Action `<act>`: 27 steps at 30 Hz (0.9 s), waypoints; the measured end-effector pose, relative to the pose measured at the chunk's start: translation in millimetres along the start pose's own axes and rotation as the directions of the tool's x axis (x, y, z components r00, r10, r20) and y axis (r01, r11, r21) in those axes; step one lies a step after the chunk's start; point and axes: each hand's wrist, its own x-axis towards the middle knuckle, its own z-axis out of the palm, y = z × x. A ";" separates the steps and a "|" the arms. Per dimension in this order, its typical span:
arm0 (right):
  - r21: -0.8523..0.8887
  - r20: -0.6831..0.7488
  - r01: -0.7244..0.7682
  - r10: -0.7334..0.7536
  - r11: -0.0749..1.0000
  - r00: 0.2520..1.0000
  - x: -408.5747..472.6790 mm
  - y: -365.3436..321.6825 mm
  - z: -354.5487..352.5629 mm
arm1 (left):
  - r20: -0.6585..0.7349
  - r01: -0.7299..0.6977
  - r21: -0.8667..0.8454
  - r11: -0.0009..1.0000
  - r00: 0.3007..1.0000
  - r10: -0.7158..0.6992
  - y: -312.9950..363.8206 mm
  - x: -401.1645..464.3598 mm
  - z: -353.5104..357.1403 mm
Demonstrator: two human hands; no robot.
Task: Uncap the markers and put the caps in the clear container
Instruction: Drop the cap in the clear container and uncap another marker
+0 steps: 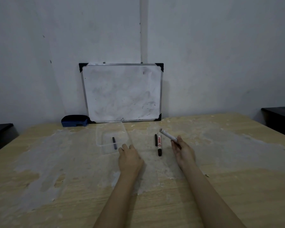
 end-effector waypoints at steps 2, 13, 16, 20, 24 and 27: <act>-0.086 -0.017 0.054 -0.056 0.995 0.998 2.6 2.2 -1.8 | 0.023 -0.001 0.004 1.000 1.000 0.001 -4.5 3.2 3.9; -0.405 0.068 0.197 -0.185 0.893 0.980 -6.2 9.2 5.6 | 0.020 -0.019 -0.724 0.689 0.999 0.048 2.7 4.7 4.2; -0.406 0.083 0.218 -0.201 0.888 0.976 -7.0 9.1 6.1 | -0.011 -0.046 -0.728 0.684 0.998 0.056 1.5 6.9 6.5; -0.417 0.103 0.245 -0.222 0.875 0.970 -6.8 9.4 6.2 | -0.042 -0.077 -0.741 0.667 0.997 0.069 -0.9 9.9 7.8; -0.423 0.122 0.243 -0.210 0.873 0.970 -6.0 11.5 7.6 | -0.024 -0.065 -0.745 0.664 0.997 0.071 -2.4 11.6 10.8; -0.431 0.156 0.242 -0.193 0.869 0.969 -6.2 12.4 7.7 | 0.003 -0.012 -0.809 0.588 1.000 0.025 -2.3 12.3 11.2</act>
